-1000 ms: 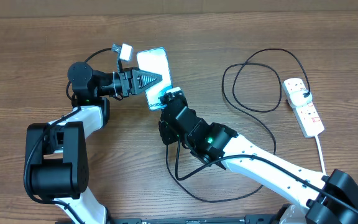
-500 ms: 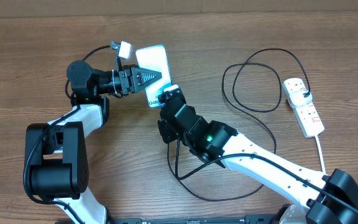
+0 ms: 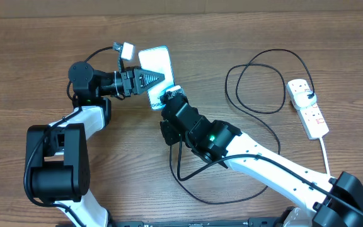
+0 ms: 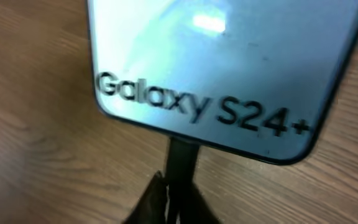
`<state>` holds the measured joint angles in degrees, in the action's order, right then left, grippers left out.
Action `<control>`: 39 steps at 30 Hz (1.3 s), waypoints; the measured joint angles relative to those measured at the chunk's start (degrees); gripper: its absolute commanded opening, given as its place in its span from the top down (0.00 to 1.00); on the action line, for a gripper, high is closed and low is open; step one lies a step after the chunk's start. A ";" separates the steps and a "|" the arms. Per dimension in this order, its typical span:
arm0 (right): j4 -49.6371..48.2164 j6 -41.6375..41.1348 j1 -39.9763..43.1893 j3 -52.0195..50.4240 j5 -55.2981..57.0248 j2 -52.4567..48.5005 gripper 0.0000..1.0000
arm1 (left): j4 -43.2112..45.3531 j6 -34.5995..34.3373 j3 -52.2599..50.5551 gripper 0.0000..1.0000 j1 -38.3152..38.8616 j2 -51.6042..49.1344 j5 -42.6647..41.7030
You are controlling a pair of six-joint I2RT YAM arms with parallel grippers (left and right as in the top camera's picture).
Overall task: Plug charger to phone and switch on socket
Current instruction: 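Lower the connected phone flat onto the table with both grippers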
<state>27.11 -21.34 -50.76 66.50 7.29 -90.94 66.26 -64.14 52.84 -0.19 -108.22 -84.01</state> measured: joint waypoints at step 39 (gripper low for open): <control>26.58 -0.04 13.64 5.51 -4.50 23.30 0.00 | -107.89 61.42 20.37 0.96 10.38 -0.55 33.90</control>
<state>53.69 -21.39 -37.12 72.01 2.79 -67.64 -41.63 -2.72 73.21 10.20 -108.77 -50.11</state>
